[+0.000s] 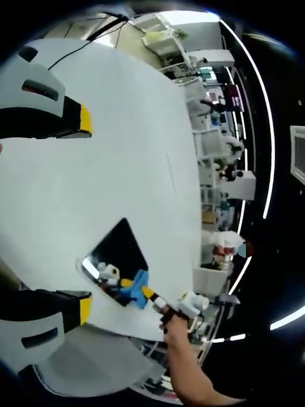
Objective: Wipe the mirror surface with the cleaning cloth until all visible marks leave the cleaned area.
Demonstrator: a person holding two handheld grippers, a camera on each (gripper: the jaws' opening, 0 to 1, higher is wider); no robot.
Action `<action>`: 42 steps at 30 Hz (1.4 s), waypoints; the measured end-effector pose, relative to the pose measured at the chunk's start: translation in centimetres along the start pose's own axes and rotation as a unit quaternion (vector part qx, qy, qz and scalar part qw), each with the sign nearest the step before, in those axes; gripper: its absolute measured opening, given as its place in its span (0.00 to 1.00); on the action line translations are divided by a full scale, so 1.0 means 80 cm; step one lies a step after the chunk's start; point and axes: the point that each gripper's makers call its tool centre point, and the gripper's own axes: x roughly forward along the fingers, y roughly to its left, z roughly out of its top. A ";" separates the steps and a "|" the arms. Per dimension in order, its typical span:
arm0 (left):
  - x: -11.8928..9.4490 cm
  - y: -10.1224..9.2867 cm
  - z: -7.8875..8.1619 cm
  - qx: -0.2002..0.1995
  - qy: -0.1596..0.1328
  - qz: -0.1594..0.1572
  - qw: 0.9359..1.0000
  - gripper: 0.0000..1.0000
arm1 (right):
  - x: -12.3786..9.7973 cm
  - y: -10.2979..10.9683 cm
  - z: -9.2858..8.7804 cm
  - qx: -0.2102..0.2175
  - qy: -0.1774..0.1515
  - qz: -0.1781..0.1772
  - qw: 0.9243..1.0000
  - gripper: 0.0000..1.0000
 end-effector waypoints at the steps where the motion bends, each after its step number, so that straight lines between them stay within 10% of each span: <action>1: 0.001 -0.002 0.001 0.002 -0.001 -0.002 1.000 1.00 | 0.000 0.000 0.000 0.000 0.000 0.000 1.000 0.01; 42: -0.006 -0.022 -0.005 0.011 0.007 -0.038 0.999 1.00 | -0.015 0.019 -0.046 0.021 0.003 0.017 1.000 0.01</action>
